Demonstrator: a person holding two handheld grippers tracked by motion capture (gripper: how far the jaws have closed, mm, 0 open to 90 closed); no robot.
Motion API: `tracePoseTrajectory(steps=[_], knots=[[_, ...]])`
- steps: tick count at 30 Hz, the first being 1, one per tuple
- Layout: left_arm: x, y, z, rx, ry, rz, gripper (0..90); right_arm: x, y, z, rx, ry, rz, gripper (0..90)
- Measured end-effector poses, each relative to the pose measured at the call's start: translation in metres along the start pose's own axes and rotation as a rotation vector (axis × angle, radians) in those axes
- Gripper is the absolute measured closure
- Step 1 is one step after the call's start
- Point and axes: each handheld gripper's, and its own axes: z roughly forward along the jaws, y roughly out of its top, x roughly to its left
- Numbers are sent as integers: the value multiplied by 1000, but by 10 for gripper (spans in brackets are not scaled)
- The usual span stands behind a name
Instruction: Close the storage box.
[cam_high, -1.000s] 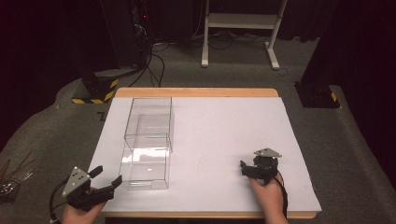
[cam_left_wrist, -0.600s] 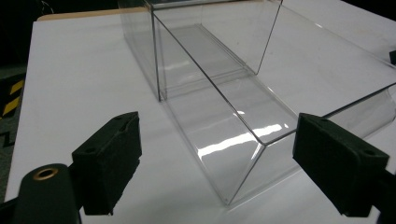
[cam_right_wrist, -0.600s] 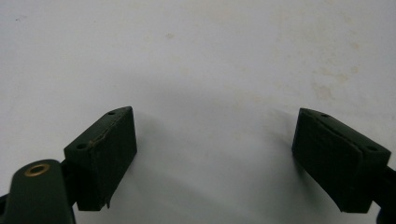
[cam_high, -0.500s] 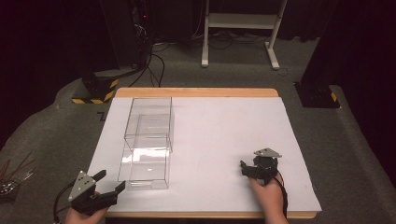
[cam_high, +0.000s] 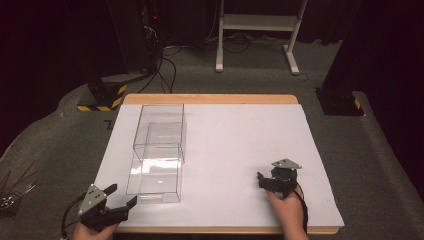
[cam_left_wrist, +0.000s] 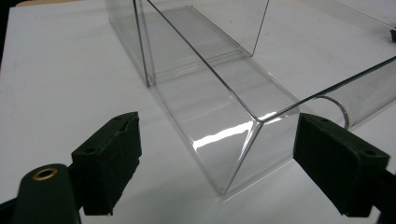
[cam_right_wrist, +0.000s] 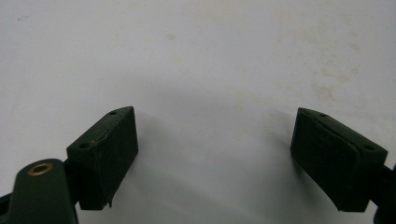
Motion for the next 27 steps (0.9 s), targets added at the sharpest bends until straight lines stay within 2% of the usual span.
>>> tracePoseTrajectory(steps=[6,10,13,14,21,27], knots=[[-2,-2,4,11,-6,8,178,0,0,0,0,0,0,150],[-3,-4,8,18,-27,22,230,0,0,0,1,0,2,150],[-5,-5,12,26,-38,20,231,0,0,0,1,0,2,150],[-7,-4,12,21,-25,37,242,0,0,0,1,0,2,151],[-6,-4,11,-17,-27,34,329,0,0,0,-3,0,-5,154],[-7,-2,13,-33,-23,28,346,0,0,0,-2,1,-4,154]])
